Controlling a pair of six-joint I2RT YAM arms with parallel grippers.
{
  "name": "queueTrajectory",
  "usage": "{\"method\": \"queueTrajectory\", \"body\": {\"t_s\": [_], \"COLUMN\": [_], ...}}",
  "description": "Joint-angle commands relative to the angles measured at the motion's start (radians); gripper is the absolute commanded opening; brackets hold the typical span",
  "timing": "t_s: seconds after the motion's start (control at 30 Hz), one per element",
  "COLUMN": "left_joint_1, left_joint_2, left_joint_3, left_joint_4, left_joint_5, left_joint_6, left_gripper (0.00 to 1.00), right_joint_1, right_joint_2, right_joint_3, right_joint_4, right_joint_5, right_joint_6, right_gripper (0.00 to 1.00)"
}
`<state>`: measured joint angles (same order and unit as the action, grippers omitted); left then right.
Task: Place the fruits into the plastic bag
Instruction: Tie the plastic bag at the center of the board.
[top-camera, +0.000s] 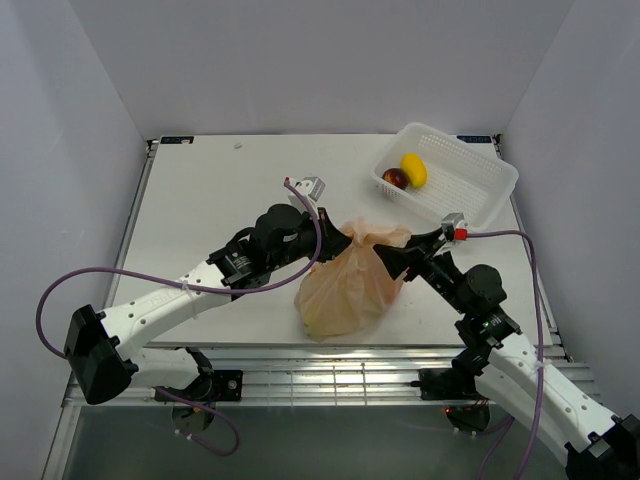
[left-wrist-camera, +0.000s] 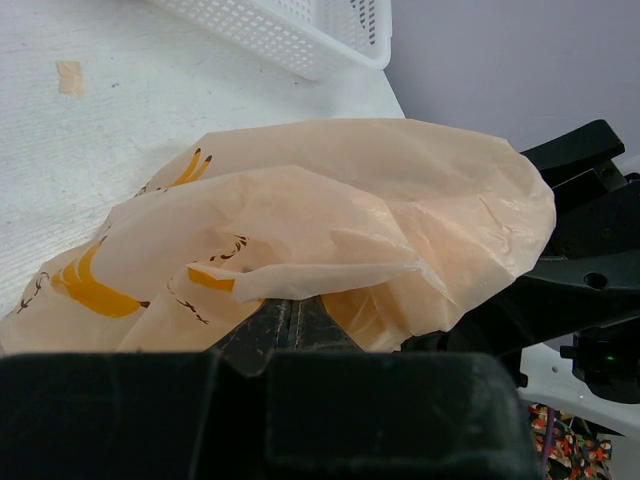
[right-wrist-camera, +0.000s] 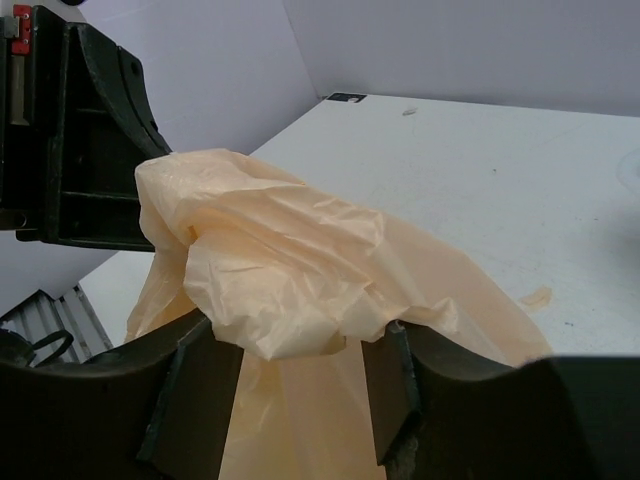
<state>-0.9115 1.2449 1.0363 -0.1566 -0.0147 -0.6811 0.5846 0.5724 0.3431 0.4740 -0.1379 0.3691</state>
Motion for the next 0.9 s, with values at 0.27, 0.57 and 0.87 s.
{"method": "queueTrajectory", "body": {"t_s": [0.27, 0.57, 0.87], "left_joint_1": [0.006, 0.020, 0.057], "left_joint_2": [-0.015, -0.073, -0.159], "left_joint_3": [-0.018, -0.002, 0.005], "left_joint_4": [0.017, -0.141, -0.273], "left_joint_5": [0.007, -0.145, -0.274], "left_joint_6": [-0.028, -0.040, -0.028], "left_gripper": [0.00, 0.00, 0.00], "right_joint_1": [0.008, 0.006, 0.006], "right_joint_2": [-0.005, -0.028, -0.043], "right_joint_3": [0.027, 0.128, 0.247], "right_joint_4": [0.042, -0.435, -0.802], "right_joint_5": [-0.031, 0.018, -0.055], "right_joint_6": [-0.012, 0.042, 0.063], "right_gripper": [0.08, 0.08, 0.08]}}
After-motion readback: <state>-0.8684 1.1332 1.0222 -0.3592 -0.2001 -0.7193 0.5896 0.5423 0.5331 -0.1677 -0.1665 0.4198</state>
